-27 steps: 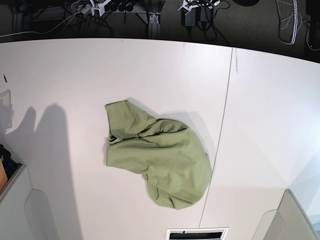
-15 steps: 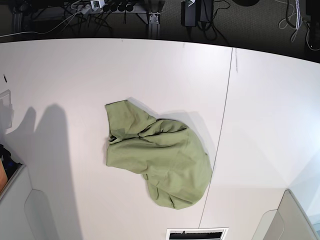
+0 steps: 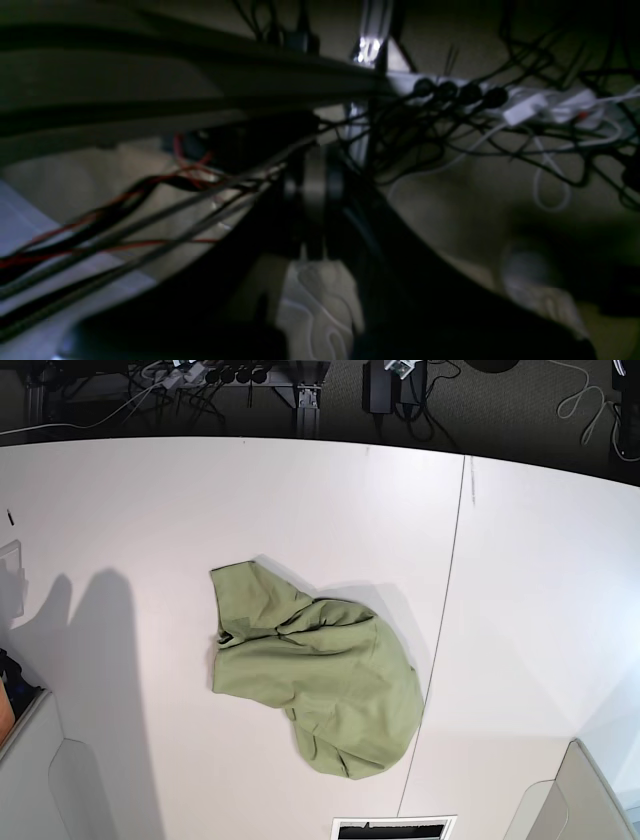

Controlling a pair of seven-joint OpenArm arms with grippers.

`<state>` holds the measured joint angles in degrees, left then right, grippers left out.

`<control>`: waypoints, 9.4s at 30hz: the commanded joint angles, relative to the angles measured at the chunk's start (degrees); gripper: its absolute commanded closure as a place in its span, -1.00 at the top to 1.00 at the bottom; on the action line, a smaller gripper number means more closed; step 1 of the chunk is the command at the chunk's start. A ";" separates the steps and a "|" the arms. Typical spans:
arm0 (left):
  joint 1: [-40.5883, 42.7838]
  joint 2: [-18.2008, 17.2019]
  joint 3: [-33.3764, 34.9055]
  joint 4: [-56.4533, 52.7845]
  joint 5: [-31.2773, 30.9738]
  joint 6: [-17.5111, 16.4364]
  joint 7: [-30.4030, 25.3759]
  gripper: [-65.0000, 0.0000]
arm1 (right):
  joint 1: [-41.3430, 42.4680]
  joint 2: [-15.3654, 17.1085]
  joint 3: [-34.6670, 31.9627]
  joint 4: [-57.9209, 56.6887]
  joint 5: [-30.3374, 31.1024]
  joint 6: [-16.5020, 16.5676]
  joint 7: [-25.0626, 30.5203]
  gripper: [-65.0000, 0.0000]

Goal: Layout the t-shirt on the table in an organized manner, then fold the t-shirt properly

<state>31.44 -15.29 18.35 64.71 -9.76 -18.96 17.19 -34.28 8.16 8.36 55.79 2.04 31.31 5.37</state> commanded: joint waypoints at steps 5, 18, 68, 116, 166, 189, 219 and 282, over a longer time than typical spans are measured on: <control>8.02 -0.13 -11.67 15.32 -1.44 -5.95 3.76 -0.46 | -7.61 3.13 0.13 14.23 3.80 0.70 0.76 -1.00; 19.47 -6.10 -36.94 52.94 -18.05 -10.91 12.66 -0.46 | -15.72 9.51 1.53 53.22 14.14 0.39 -10.36 -1.00; -46.05 -8.87 -5.81 11.13 -18.47 -8.68 5.42 0.11 | 42.34 -8.70 -7.54 20.09 5.62 -8.83 -21.92 -1.00; -53.16 -21.55 -6.03 35.82 -34.03 -12.15 24.63 0.15 | 39.17 -1.53 4.28 20.11 0.24 -18.05 -26.32 -0.57; -44.44 -26.01 -6.05 35.47 -11.23 6.93 15.72 -1.00 | 39.21 2.56 11.26 34.49 7.45 -12.68 -35.47 -1.00; -28.30 -21.55 -6.05 40.13 -19.91 -1.16 22.43 -0.03 | 28.63 -7.72 14.01 36.48 24.85 -3.04 -46.95 0.38; -54.36 -9.33 -5.92 16.41 -26.71 -11.96 16.85 -0.03 | 36.81 -8.33 15.04 26.12 18.47 -6.69 -37.29 0.38; -59.65 -10.05 3.17 -11.41 -35.85 -20.76 26.82 -0.29 | 39.41 -7.41 2.36 26.40 18.93 -4.55 -38.01 -0.01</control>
<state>-27.27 -25.06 21.67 52.80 -45.84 -39.11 43.24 3.92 0.64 10.85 81.23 20.40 26.55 -33.34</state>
